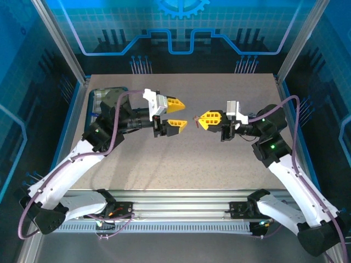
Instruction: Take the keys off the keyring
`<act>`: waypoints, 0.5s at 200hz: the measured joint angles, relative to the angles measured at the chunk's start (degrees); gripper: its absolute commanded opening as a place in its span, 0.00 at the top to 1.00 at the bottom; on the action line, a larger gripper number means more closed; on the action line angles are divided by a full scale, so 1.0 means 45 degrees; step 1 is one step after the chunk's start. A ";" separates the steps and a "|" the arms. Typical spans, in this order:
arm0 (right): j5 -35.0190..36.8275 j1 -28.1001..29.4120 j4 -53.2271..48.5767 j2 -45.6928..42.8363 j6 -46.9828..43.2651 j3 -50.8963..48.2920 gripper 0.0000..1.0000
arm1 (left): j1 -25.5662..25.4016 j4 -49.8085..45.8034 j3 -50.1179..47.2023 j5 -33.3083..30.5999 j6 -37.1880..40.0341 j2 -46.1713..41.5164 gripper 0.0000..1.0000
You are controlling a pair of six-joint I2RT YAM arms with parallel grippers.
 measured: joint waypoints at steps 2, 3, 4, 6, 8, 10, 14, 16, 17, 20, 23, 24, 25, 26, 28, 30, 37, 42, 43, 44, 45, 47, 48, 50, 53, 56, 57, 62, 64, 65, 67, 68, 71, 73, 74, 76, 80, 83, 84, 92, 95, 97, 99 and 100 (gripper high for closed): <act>-0.0034 -0.0010 0.0063 0.0024 0.0053 0.0000 1.00 | 0.0000 -0.0005 0.0000 0.0044 -0.0068 0.0024 0.38; -0.0049 -0.0015 0.0087 0.0039 0.0073 0.0005 1.00 | -0.0005 -0.0010 0.0000 0.0049 -0.0068 0.0034 0.38; -0.0063 -0.0019 0.0141 0.0068 0.0146 0.0015 1.00 | -0.0010 -0.0010 0.0000 0.0063 -0.0029 0.0053 0.38; -0.0102 -0.0024 0.0189 0.0097 0.0243 0.0019 1.00 | -0.0010 -0.0010 0.0000 0.0092 -0.0024 0.0068 0.38; -0.0151 -0.0039 0.0277 0.0131 0.0350 0.0024 1.00 | -0.0010 -0.0019 0.0000 0.0107 -0.0053 0.0083 0.38; -0.0189 -0.0044 0.0330 0.0160 0.0384 0.0029 1.00 | -0.0010 -0.0024 0.0000 0.0131 -0.0039 0.0107 0.37; -0.0296 -0.0078 0.0481 0.0233 0.0602 0.0039 1.00 | -0.0015 -0.0015 0.0000 0.0185 -0.0044 0.0160 0.37; -0.0325 -0.0092 0.0539 0.0257 0.0656 0.0044 1.00 | -0.0015 -0.0015 0.0000 0.0194 -0.0044 0.0175 0.37; -0.0340 -0.0097 0.0602 0.0277 0.0714 0.0044 1.00 | -0.0024 -0.0010 0.0000 0.0209 -0.0039 0.0189 0.37; -0.0379 -0.0107 0.0714 0.0321 0.0840 0.0044 1.00 | -0.0029 -0.0010 0.0000 0.0233 -0.0044 0.0223 0.37; -0.0447 -0.0112 0.0821 0.0355 0.0962 0.0044 1.00 | -0.0034 -0.0015 0.0000 0.0243 -0.0044 0.0243 0.36; -0.0452 -0.0112 0.0845 0.0359 0.0991 0.0044 1.00 | -0.0034 -0.0015 0.0000 0.0243 -0.0044 0.0248 0.36; -0.0466 -0.0121 0.0874 0.0369 0.1015 0.0044 1.00 | -0.0034 -0.0015 0.0000 0.0257 -0.0039 0.0262 0.36; -0.0486 -0.0126 0.0937 0.0389 0.1073 0.0044 1.00 | -0.0034 -0.0015 0.0000 0.0262 -0.0039 0.0272 0.36; -0.0520 -0.0136 0.0986 0.0408 0.1132 0.0044 1.00 | -0.0034 -0.0015 0.0000 0.0287 -0.0044 0.0287 0.36; -0.0559 -0.0155 0.1044 0.0432 0.1205 0.0044 1.00 | -0.0034 -0.0010 0.0000 0.0301 -0.0044 0.0306 0.36; -0.0675 -0.0175 0.1258 0.0486 0.1452 0.0044 1.00 | -0.0063 -0.0010 0.0000 0.0330 -0.0044 0.0350 0.36; -0.0733 -0.0180 0.1413 0.0520 0.1622 0.0044 1.00 | -0.0083 -0.0005 0.0000 0.0369 -0.0044 0.0384 0.35; -0.0738 -0.0180 0.1438 0.0525 0.1642 0.0044 1.00 | -0.0087 0.0000 0.0000 0.0374 -0.0044 0.0389 0.35; -0.0758 -0.0185 0.1481 0.0534 0.1681 0.0044 1.00 | -0.0092 0.0000 0.0000 0.0384 -0.0044 0.0398 0.35; -0.0763 -0.0185 0.1501 0.0539 0.1705 0.0044 1.00 | -0.0097 0.0000 0.0000 0.0389 -0.0044 0.0403 0.35; -0.0806 -0.0189 0.1574 0.0559 0.1778 0.0044 1.00 | -0.0107 0.0000 0.0000 0.0413 -0.0044 0.0418 0.35; -0.0816 -0.0189 0.1593 0.0559 0.1797 0.0044 1.00 | -0.0112 0.0000 0.0000 0.0423 -0.0044 0.0423 0.36; -0.0855 -0.0194 0.1651 0.0573 0.1851 0.0044 1.00 | -0.0121 0.0000 0.0000 0.0432 -0.0044 0.0437 0.36; -0.0894 -0.0194 0.1710 0.0583 0.1928 0.0044 1.00 | -0.0131 0.0000 0.0000 0.0452 -0.0044 0.0461 0.36; -0.0947 -0.0194 0.1783 0.0602 0.2006 0.0044 1.00 | -0.0146 0.0005 0.0000 0.0491 -0.0044 0.0481 0.37; -0.0962 -0.0194 0.1817 0.0602 0.2040 0.0044 1.00 | -0.0151 0.0005 0.0000 0.0495 -0.0044 0.0486 0.37; -0.1025 -0.0199 0.1923 0.0622 0.2166 0.0044 1.00 | -0.0175 0.0005 0.0005 0.0554 -0.0044 0.0534 0.37; -0.1035 -0.0204 0.1972 0.0627 0.2215 0.0044 1.00 | -0.0180 0.0010 0.0005 0.0563 -0.0044 0.0544 0.37; -0.1039 -0.0204 0.1991 0.0627 0.2244 0.0044 1.00 | -0.0180 0.0010 0.0005 0.0573 -0.0044 0.0554 0.37; -0.1054 -0.0204 0.2045 0.0641 0.2297 0.0044 1.00 | -0.0189 0.0005 0.0015 0.0602 -0.0044 0.0578 0.37; -0.1064 -0.0204 0.2059 0.0646 0.2312 0.0044 1.00 | -0.0189 0.0000 0.0015 0.0612 -0.0044 0.0583 0.38; -0.1098 -0.0204 0.2137 0.0656 0.2385 0.0049 1.00 | -0.0194 0.0000 0.0024 0.0646 -0.0044 0.0617 0.38; -0.1117 -0.0204 0.2186 0.0670 0.2433 0.0049 1.00 | -0.0204 0.0005 0.0029 0.0670 -0.0044 0.0646 0.38; -0.1127 -0.0204 0.2210 0.0675 0.2458 0.0049 1.00 | -0.0209 0.0005 0.0034 0.0675 -0.0044 0.0651 0.38; -0.1151 -0.0204 0.2249 0.0680 0.2482 0.0049 1.00 | -0.0214 -0.0005 0.0053 0.0695 -0.0039 0.0675 0.39; -0.1200 -0.0204 0.2327 0.0699 0.2589 0.0053 1.00 | -0.0214 -0.0010 0.0083 0.0733 -0.0044 0.0729 0.38; -0.1243 -0.0204 0.2380 0.0719 0.2642 0.0058 1.00 | -0.0219 -0.0005 0.0102 0.0758 -0.0039 0.0763 0.39; -0.1253 -0.0204 0.2395 0.0719 0.2662 0.0063 1.00 | -0.0219 0.0000 0.0117 0.0763 -0.0039 0.0787 0.38; -0.1350 -0.0209 0.2560 0.0767 0.2832 0.0068 1.00 | -0.0238 0.0010 0.0189 0.0801 -0.0039 0.0894 0.39; -0.1379 -0.0209 0.2608 0.0782 0.2909 0.0068 1.00 | -0.0243 0.0005 0.0219 0.0811 -0.0039 0.0923 0.39; -0.1399 -0.0209 0.2628 0.0792 0.2929 0.0068 1.00 | -0.0243 0.0000 0.0228 0.0821 -0.0039 0.0937 0.39; -0.1428 -0.0209 0.2681 0.0806 0.3002 0.0068 1.00 | -0.0248 0.0000 0.0238 0.0840 -0.0039 0.0962 0.39; -0.1438 -0.0209 0.2696 0.0811 0.3011 0.0068 1.00 | -0.0253 0.0000 0.0243 0.0845 -0.0039 0.0967 0.39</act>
